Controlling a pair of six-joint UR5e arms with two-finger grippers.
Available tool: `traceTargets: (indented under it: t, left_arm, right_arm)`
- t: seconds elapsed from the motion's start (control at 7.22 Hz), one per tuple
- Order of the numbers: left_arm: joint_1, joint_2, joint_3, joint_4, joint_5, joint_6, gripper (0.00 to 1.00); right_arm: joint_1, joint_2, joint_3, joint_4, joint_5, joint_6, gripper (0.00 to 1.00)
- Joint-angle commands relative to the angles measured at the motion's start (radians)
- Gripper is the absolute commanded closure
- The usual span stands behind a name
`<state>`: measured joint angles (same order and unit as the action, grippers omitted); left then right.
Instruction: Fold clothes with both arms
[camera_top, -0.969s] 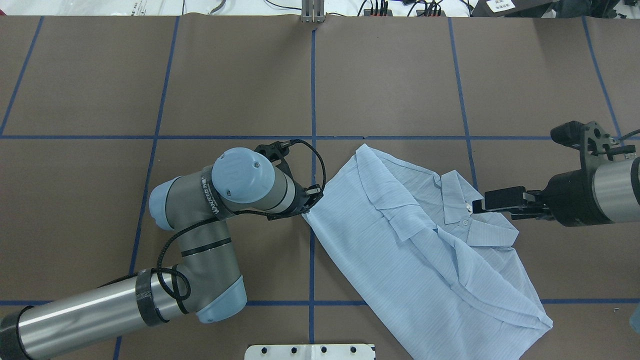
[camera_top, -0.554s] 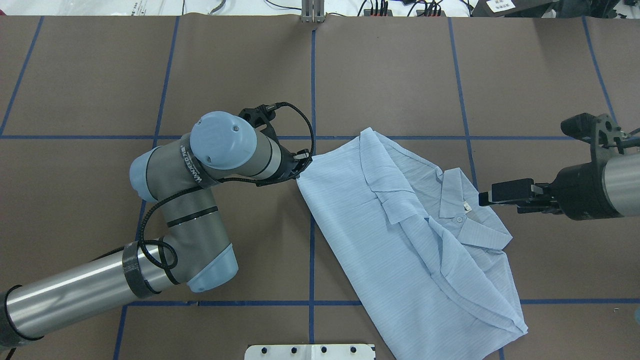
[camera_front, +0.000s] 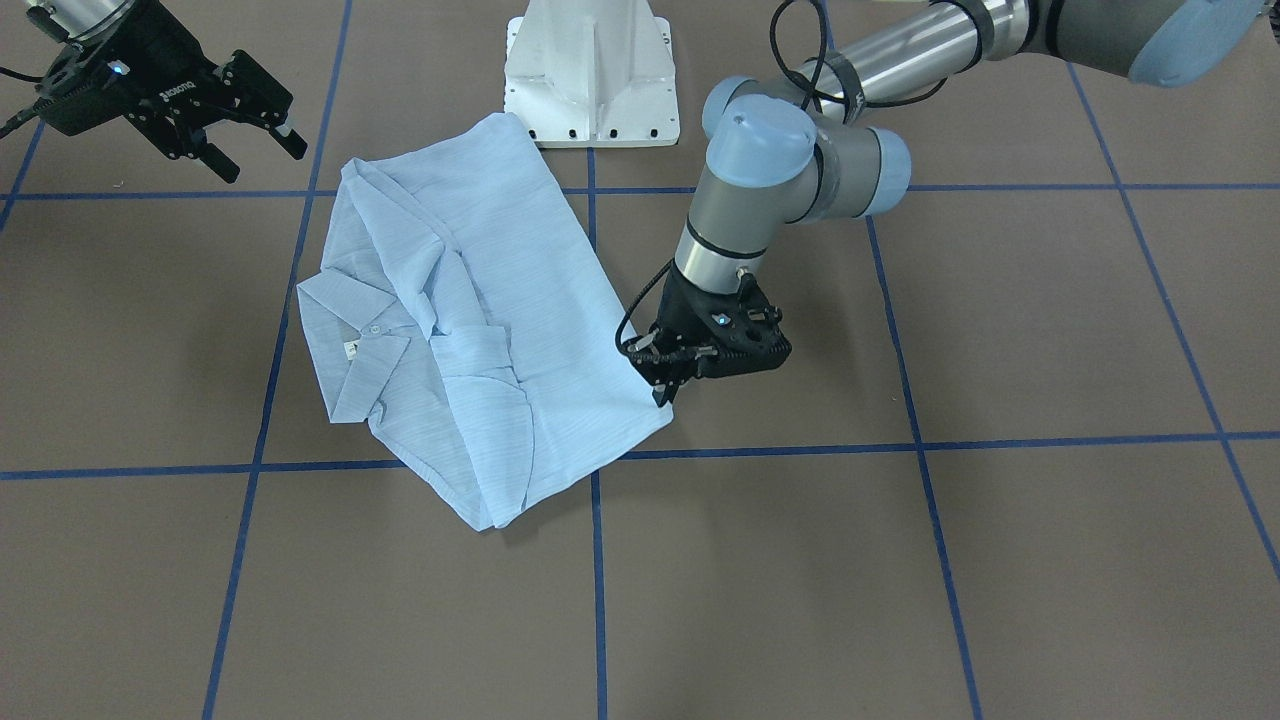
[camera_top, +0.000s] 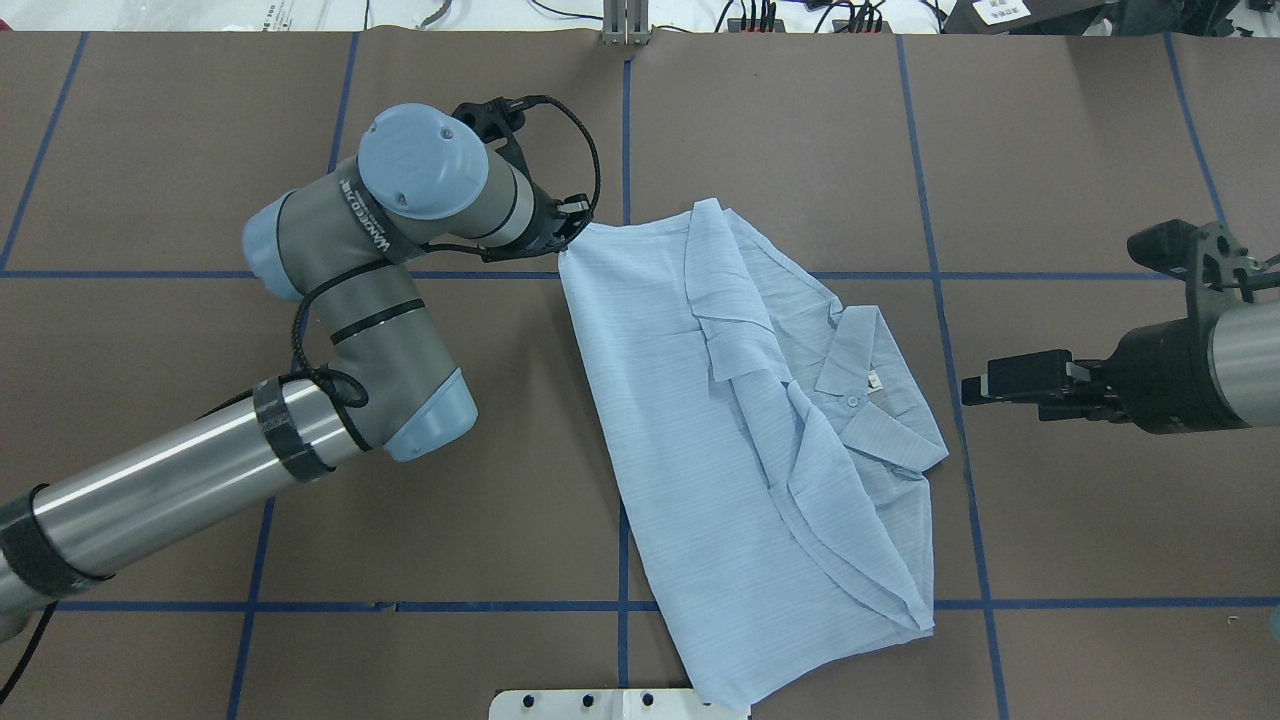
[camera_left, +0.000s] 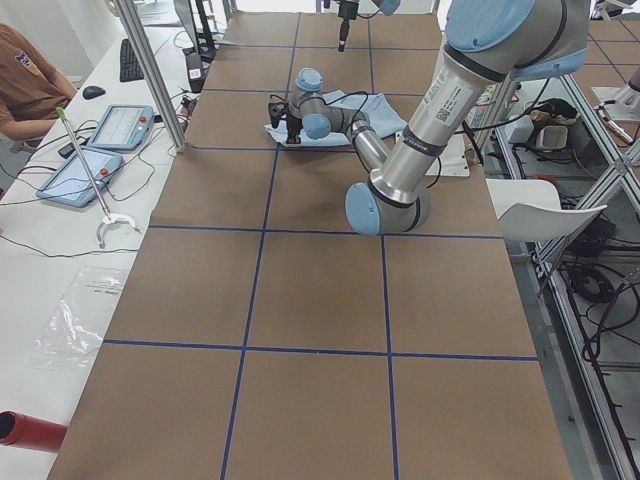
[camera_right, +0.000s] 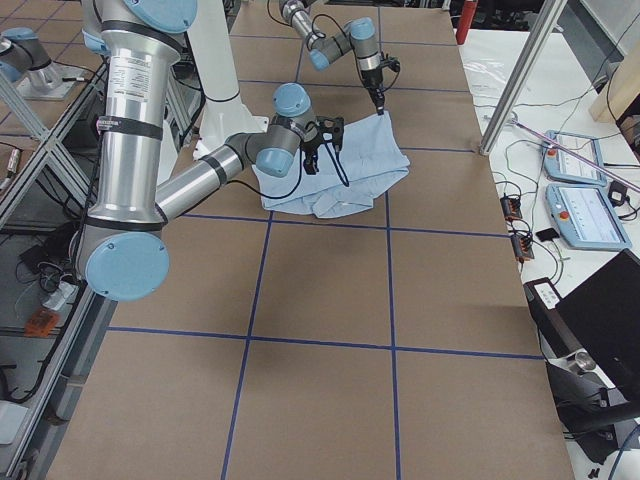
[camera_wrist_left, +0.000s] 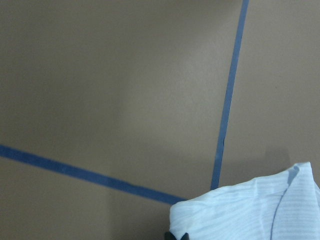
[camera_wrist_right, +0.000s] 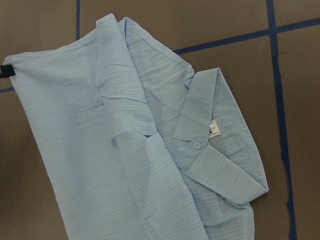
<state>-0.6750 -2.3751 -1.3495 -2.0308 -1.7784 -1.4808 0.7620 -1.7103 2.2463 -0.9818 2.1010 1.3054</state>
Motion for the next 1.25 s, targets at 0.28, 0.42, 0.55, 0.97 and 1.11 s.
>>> traceTargets:
  t: [0.28,0.42,0.55,0.97,1.11]
  left_arm:
    - [-0.107,-0.159,0.5,-0.401,0.046,0.126,1.0]
    - [-0.112,-0.161,0.521,-0.425,0.08,0.128,1.0]
    - [-0.11,-0.161,0.552,-0.478,0.129,0.128,1.0]
    - [-0.11,-0.164,0.567,-0.532,0.143,0.126,0.24]
    - [-0.112,-0.165,0.566,-0.555,0.143,0.126,0.0]
  right_arm:
    - [0.007,0.012,-0.013,0.0,-0.009,-0.002,0.0]
    - [0.005,0.015,-0.019,0.0,-0.01,-0.002,0.0]
    - [0.004,0.017,-0.025,0.0,-0.021,-0.002,0.0]
    - [0.002,0.084,-0.08,0.0,-0.033,-0.008,0.0]
    - [0.002,0.109,-0.095,-0.002,-0.05,-0.008,0.0]
